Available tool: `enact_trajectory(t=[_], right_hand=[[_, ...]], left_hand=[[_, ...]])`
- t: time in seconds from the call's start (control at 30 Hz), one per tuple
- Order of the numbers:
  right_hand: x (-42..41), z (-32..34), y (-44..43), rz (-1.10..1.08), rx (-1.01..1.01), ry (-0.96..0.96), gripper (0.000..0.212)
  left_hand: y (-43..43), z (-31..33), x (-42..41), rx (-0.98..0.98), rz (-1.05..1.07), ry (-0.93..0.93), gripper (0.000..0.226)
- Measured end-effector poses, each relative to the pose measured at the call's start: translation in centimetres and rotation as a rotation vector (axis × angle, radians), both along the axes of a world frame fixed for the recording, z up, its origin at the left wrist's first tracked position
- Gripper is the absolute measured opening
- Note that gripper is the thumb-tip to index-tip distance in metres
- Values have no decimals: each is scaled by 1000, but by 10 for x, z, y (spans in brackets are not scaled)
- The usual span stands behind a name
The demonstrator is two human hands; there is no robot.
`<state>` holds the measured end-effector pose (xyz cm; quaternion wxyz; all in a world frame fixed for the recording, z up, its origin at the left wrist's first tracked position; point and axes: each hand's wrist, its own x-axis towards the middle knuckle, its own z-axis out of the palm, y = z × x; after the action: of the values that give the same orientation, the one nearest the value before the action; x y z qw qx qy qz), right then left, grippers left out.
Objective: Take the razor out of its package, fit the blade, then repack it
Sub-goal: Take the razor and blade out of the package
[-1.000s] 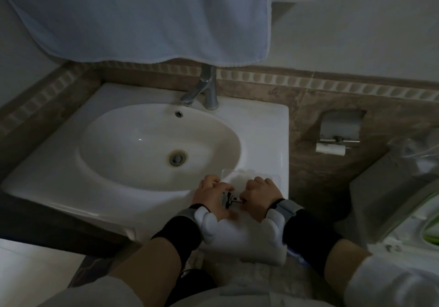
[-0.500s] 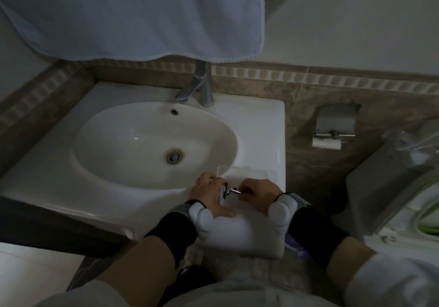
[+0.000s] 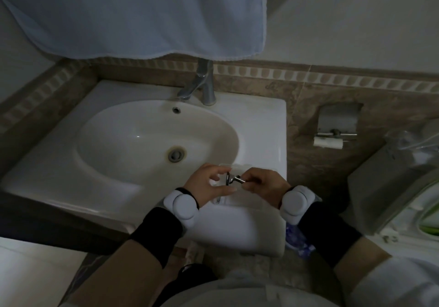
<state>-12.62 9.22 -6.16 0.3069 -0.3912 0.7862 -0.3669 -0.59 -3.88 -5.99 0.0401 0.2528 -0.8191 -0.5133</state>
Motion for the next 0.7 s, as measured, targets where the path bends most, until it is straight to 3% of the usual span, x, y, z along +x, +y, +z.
enact_trajectory(t=[0.23,0.37,0.53,0.7], right_hand=[[-3,-1,3,32,-34,-154,5],[-6,-1,6,23,7,-344,14],[-4,-3,6,53,130,-496,52],[-3,-6,5,-18,132,-571,52]], left_hand=[[-2,3,-1,8,-6,-3,45],[-3,2,-2,-9,-44,-26,41],[0,2,-5,16,-94,-19,42],[0,3,-6,-3,-123,-3,44]])
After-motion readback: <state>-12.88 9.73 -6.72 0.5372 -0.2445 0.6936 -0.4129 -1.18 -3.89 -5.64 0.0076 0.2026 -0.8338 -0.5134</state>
